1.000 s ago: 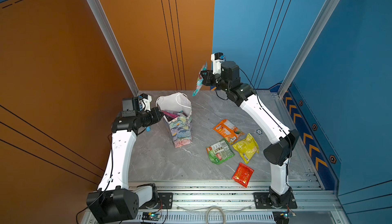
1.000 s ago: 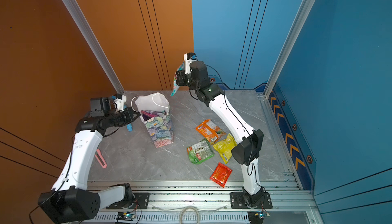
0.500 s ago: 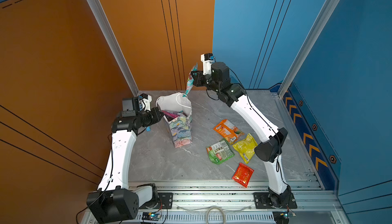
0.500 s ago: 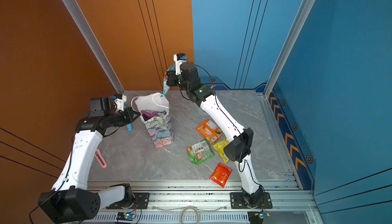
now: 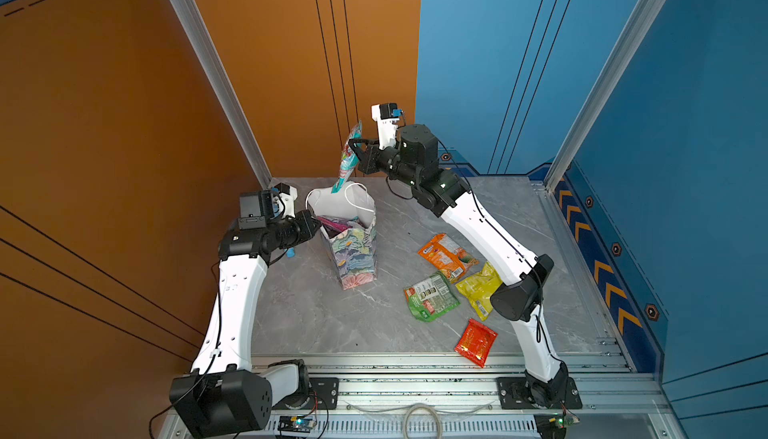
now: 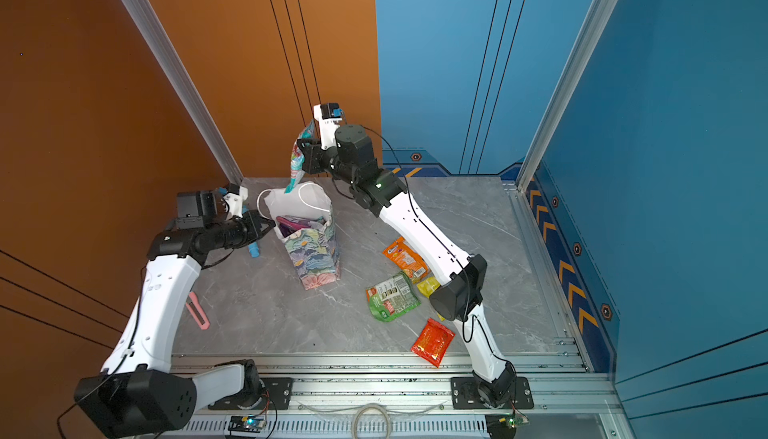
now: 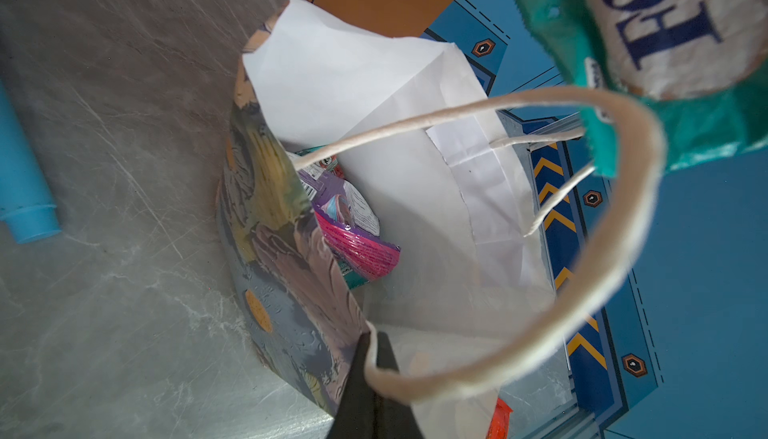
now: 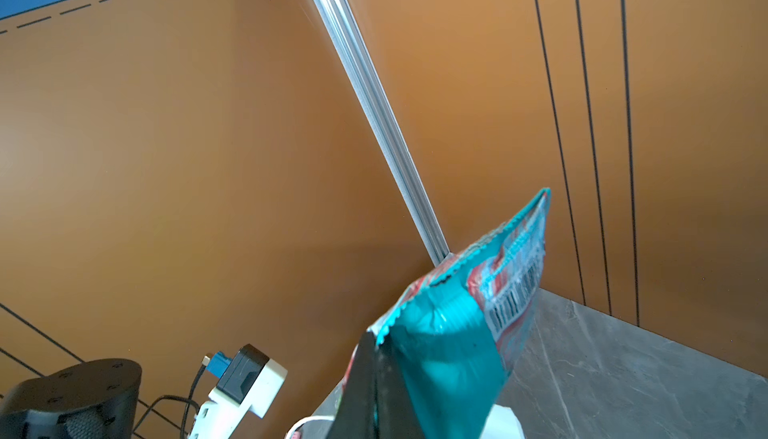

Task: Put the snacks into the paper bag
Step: 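Lower the teal bag into the paper bag and open the right gripper, then withdraw the right gripper from the paper bag toward the orange Fruits bag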

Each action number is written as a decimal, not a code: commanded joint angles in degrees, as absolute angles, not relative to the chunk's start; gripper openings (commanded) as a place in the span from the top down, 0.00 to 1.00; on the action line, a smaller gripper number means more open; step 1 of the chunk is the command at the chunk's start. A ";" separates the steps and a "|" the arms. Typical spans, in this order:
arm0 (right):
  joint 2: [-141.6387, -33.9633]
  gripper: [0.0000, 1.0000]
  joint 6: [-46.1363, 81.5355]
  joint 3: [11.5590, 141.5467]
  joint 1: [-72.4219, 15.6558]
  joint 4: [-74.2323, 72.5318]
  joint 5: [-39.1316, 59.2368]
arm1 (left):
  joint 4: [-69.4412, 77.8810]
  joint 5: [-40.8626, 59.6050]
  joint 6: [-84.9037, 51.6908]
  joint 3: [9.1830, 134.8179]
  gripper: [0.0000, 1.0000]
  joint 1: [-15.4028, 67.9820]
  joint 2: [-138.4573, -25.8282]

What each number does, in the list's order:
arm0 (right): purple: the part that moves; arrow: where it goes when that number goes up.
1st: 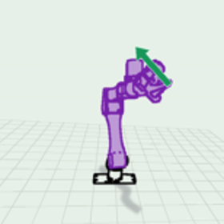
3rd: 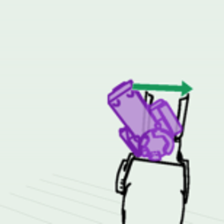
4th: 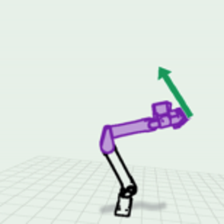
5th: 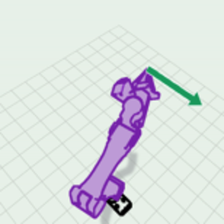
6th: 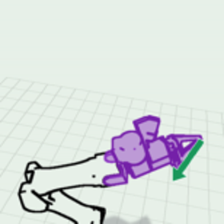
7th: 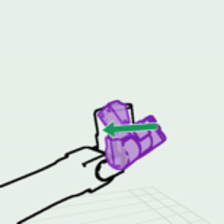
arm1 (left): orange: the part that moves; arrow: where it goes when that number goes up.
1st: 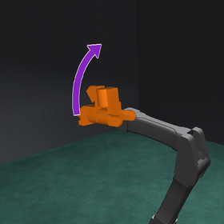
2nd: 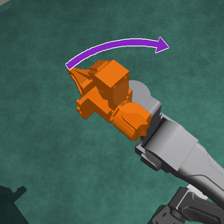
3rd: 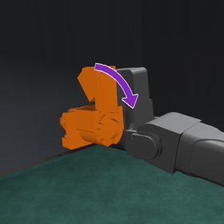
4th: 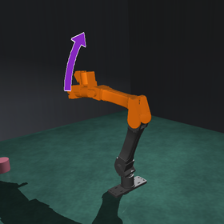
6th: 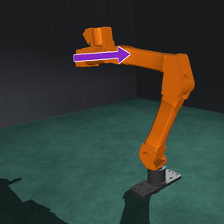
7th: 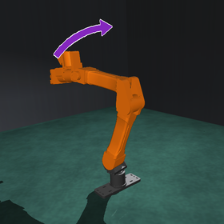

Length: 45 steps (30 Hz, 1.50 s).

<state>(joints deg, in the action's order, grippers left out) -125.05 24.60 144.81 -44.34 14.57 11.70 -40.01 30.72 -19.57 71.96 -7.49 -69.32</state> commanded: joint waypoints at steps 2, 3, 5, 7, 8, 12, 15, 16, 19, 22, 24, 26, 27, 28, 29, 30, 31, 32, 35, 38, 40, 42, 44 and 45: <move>-124.89 1.00 21.82 146.69 -45.34 15.69 16.39 | -38.41 33.31 -19.52 71.77 1.00 -7.74 -67.84; -124.89 1.00 21.13 146.73 -45.57 16.61 16.75 | -38.41 33.25 -19.47 71.80 1.00 -7.75 -67.85; -124.81 1.00 20.00 146.65 -46.01 18.58 17.41 | -38.40 33.19 -19.42 71.81 1.00 -7.75 -67.98; -124.80 1.00 19.17 146.62 -46.27 20.29 18.64 | -38.41 33.22 -19.67 71.90 1.00 -7.74 -68.03; -124.88 1.00 18.80 146.54 -46.30 21.13 19.28 | -38.36 33.27 -19.75 71.91 1.00 -7.73 -67.94; -125.06 1.00 17.66 146.27 -46.40 23.48 23.44 | -38.39 33.03 -19.64 71.81 1.00 -7.75 -67.67; -125.35 1.00 16.76 146.16 -46.36 25.33 24.90 | -38.39 33.25 -19.86 71.85 1.00 -7.76 -67.63; -125.48 1.00 16.37 146.17 -46.38 25.88 25.17 | -38.41 33.31 -19.91 71.86 1.00 -7.69 -67.63; -125.87 1.00 15.79 146.21 -46.40 27.17 25.49 | -38.34 33.16 -19.86 71.84 1.00 -7.74 -67.49; -126.04 1.00 15.61 145.71 -46.40 27.86 25.38 | -38.37 33.22 -20.12 71.84 1.00 -7.67 -67.48; -126.05 1.00 15.42 145.05 -46.35 27.81 24.58 | -38.41 33.18 -20.13 71.82 1.00 -7.65 -67.28; -126.39 1.00 15.29 144.85 -46.40 27.86 24.26 | -38.45 33.22 -20.15 71.85 1.00 -7.71 -67.16; -126.69 1.00 15.40 144.89 -46.40 27.78 24.31 | -38.41 33.16 -20.13 71.83 1.00 -7.66 -67.32; -126.90 1.00 15.45 144.91 -46.40 27.65 24.27 | -38.41 33.15 -20.20 71.81 1.00 -7.65 -67.25; -127.19 1.00 15.55 144.91 -46.41 27.44 24.10 | -38.41 33.16 -20.21 71.87 1.00 -7.69 -67.41; -127.56 1.00 15.74 144.93 -46.37 27.07 23.93 | -38.41 33.21 -20.28 71.81 1.00 -7.65 -67.48; -127.82 1.00 15.97 144.93 -46.41 26.76 23.82 | -38.39 33.21 -20.23 71.86 1.00 -7.72 -67.38; -128.13 1.00 16.24 144.98 -46.39 26.34 23.86 | -38.41 33.14 -20.21 71.81 1.00 -7.73 -67.36; -128.98 1.00 17.29 144.97 -46.40 25.29 24.21 | -38.41 33.16 -20.21 71.90 1.00 -7.65 -67.41; -129.59 1.00 18.23 144.93 -46.32 24.88 24.35 | -38.39 33.22 -20.21 71.89 1.00 -7.70 -67.39; -129.68 1.00 18.51 144.80 -46.17 24.88 23.78 | -38.44 33.19 -20.21 71.90 1.00 -7.65 -67.41; -129.73 1.00 18.84 144.67 -45.76 24.87 23.32 | -38.34 33.15 -20.21 71.84 1.00 -7.66 -67.37; -129.63 0.98 19.67 144.45 -45.03 24.79 23.08 | -38.38 33.15 -20.13 71.82 1.00 -7.70 -67.37; -129.42 0.92 20.07 144.23 -44.75 24.79 22.88 | -38.41 33.16 -20.13 71.82 1.00 -7.67 -67.37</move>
<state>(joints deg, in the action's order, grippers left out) -130.30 18.55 144.35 -45.74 28.18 23.79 -40.03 30.72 -20.01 71.96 -7.49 -68.99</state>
